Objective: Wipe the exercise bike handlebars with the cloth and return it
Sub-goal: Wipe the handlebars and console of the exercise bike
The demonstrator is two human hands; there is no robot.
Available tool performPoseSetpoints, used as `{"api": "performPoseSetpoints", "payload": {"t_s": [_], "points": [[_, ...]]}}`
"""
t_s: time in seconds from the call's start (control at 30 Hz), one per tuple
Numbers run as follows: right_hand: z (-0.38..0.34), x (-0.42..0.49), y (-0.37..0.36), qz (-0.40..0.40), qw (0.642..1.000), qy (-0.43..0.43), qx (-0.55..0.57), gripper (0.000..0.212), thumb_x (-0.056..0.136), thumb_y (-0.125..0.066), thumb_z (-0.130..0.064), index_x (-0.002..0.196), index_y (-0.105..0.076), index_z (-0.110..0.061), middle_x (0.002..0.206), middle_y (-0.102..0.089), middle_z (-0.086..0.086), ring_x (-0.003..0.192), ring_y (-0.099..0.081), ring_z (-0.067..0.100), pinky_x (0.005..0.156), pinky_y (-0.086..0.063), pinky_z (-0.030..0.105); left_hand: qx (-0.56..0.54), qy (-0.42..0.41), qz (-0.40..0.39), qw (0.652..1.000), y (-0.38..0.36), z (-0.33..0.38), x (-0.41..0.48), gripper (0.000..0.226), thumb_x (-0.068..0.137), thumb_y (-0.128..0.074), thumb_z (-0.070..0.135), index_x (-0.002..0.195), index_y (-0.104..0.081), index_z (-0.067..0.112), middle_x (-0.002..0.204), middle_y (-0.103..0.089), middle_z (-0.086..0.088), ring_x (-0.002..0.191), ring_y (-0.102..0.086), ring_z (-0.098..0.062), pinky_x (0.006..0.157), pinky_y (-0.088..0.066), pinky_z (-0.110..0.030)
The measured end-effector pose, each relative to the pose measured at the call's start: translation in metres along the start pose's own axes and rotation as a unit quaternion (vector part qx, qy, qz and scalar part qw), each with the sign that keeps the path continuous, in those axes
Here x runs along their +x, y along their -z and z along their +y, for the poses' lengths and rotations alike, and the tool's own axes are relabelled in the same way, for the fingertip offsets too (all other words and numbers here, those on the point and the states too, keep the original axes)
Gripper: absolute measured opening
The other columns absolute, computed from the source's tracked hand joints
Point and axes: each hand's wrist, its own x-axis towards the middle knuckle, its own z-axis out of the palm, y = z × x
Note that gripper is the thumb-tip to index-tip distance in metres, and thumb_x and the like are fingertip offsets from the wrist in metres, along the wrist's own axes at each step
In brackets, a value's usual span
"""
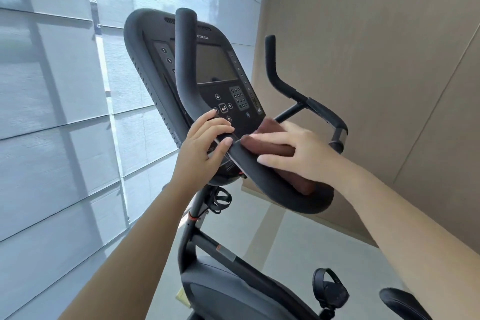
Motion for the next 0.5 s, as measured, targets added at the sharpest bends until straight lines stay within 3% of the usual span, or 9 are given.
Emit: {"api": "performPoseSetpoints", "payload": {"t_s": [0.07, 0.2, 0.33, 0.4, 0.5], "points": [[0.003, 0.007, -0.005, -0.045, 0.999, 0.003, -0.013, 0.041, 0.081, -0.061, -0.043, 0.107, -0.044, -0.07, 0.124, -0.052, 0.001, 0.114, -0.048, 0.011, 0.092, -0.034, 0.024, 0.018, -0.004, -0.003, 1.0, 0.0, 0.0, 0.0, 0.02, 0.089, -0.051, 0.014, 0.1, -0.065, 0.006, 0.11, -0.058, 0.007, 0.125, -0.038, -0.016, 0.105, -0.022, -0.013], [0.021, -0.013, 0.004, -0.034, 0.999, 0.028, 0.004, 0.041, 0.082, -0.063, -0.03, 0.115, -0.054, -0.051, 0.122, -0.054, 0.007, 0.118, -0.048, 0.015, 0.098, -0.033, 0.022, 0.055, 0.007, 0.0, 0.998, -0.001, 0.003, -0.001, 0.024, 0.091, -0.045, 0.019, 0.101, -0.063, 0.007, 0.111, -0.056, 0.009, 0.125, -0.037, -0.013, 0.104, -0.022, -0.013], [0.041, -0.035, 0.02, -0.063, 0.997, 0.036, 0.028, 0.045, 0.078, -0.065, -0.021, 0.106, -0.057, -0.055, 0.118, -0.058, -0.009, 0.109, -0.054, 0.005, 0.097, -0.037, 0.019, 0.079, 0.029, 0.006, 0.996, -0.004, 0.009, -0.001, 0.023, 0.092, -0.042, 0.012, 0.102, -0.062, 0.006, 0.11, -0.056, 0.007, 0.126, -0.035, -0.016, 0.104, -0.021, -0.011], [0.048, -0.031, 0.028, -0.084, 0.995, 0.036, 0.043, 0.041, 0.076, -0.066, -0.022, 0.103, -0.062, -0.053, 0.112, -0.062, -0.009, 0.104, -0.057, 0.004, 0.094, -0.042, 0.021, 0.101, 0.028, -0.012, 0.994, -0.003, 0.011, 0.001, 0.025, 0.093, -0.04, 0.014, 0.102, -0.061, 0.005, 0.11, -0.056, 0.006, 0.127, -0.034, -0.019, 0.104, -0.018, -0.01], [0.043, 0.0, 0.025, -0.056, 0.994, 0.062, 0.072, 0.044, 0.076, -0.067, -0.024, 0.097, -0.058, -0.061, 0.111, -0.063, -0.007, 0.102, -0.056, 0.002, 0.091, -0.04, 0.012, 0.119, 0.035, -0.031, 0.992, -0.002, 0.011, 0.002, 0.026, 0.093, -0.038, 0.016, 0.104, -0.06, 0.007, 0.113, -0.054, 0.008, 0.129, -0.033, -0.02, 0.103, -0.018, -0.01]]}}
